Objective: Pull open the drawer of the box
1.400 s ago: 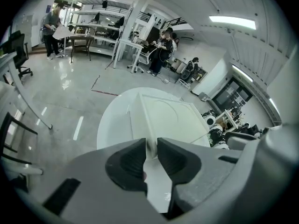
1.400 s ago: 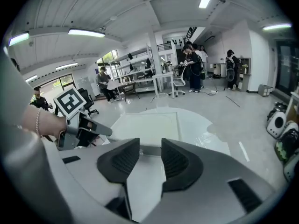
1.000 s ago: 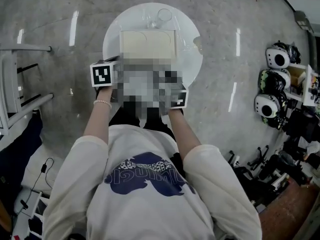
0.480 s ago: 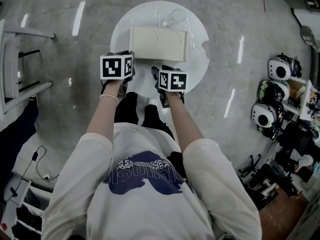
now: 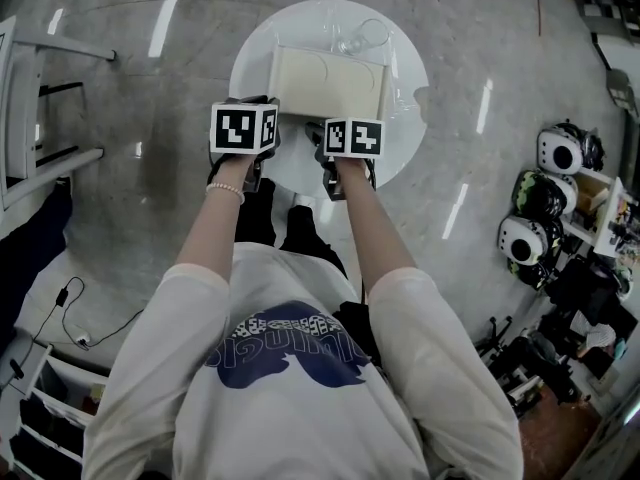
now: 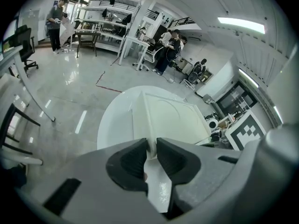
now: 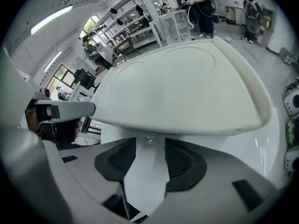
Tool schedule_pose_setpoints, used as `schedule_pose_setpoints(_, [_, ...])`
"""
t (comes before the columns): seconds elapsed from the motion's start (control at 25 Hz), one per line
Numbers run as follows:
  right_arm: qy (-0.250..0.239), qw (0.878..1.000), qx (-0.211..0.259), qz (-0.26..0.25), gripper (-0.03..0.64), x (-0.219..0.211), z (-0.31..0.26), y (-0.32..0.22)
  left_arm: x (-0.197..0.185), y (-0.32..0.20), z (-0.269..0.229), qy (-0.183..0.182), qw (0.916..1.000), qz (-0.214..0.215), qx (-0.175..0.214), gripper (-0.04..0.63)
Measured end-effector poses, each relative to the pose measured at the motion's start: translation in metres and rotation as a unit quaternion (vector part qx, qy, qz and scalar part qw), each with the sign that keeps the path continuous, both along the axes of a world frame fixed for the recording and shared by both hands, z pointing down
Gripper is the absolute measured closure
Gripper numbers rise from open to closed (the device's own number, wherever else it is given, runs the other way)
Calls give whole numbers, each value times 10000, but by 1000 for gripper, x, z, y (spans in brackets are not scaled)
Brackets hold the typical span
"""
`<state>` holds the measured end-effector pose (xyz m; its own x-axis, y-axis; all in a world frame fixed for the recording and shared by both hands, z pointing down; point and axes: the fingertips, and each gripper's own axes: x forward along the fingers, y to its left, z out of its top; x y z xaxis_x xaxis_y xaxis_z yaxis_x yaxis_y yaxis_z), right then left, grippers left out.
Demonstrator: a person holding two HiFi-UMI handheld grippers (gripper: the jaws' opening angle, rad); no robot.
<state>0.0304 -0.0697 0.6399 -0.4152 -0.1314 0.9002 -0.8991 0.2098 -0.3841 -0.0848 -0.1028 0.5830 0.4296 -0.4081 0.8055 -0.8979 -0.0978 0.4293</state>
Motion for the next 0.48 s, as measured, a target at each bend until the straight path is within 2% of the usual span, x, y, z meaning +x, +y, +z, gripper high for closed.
schedule_pose_setpoints(0.28, [-81, 9993, -366, 62, 430, -4, 7, -2, -1, 1, 0, -62, 10000, -39, -2, 520])
schedule_pose_setpoints(0.48, [-81, 9983, -577, 84, 457, -4, 9, -6, -1, -1, 1, -38, 10000, -39, -8, 519])
